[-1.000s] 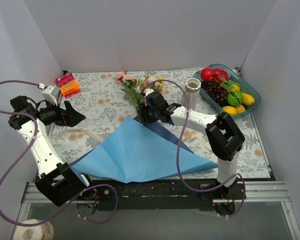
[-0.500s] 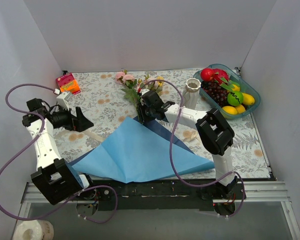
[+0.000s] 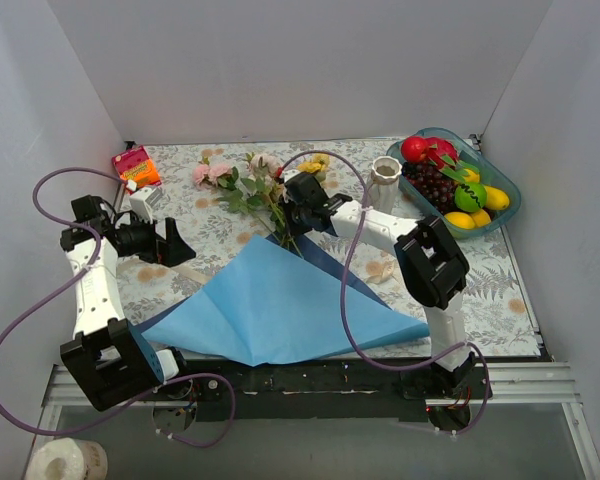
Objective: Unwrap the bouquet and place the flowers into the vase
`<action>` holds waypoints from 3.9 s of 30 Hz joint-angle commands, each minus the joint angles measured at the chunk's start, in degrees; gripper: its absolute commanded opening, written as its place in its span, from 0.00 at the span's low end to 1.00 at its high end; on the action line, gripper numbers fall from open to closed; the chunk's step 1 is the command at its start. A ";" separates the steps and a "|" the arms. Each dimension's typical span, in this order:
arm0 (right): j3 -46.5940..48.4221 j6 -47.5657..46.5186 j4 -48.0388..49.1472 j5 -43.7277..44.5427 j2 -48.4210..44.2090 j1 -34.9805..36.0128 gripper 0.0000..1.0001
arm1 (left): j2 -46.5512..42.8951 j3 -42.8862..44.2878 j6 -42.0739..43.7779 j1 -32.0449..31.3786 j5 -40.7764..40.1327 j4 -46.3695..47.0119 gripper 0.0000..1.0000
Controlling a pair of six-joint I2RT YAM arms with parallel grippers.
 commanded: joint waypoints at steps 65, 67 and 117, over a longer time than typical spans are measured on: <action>0.41 -12.04 -3.28 -3.14 -2.21 1.96 0.04 | -5.17 -2.54 -0.90 -0.01 -3.76 3.95 0.98; -0.20 -12.12 -3.11 -2.97 -3.45 1.96 0.01 | -5.17 -2.45 -0.82 -0.01 -3.67 3.86 0.98; -20.85 -13.27 61.92 0.02 -37.03 -26.60 0.01 | -1.92 2.47 -5.65 0.07 -2.71 5.54 0.98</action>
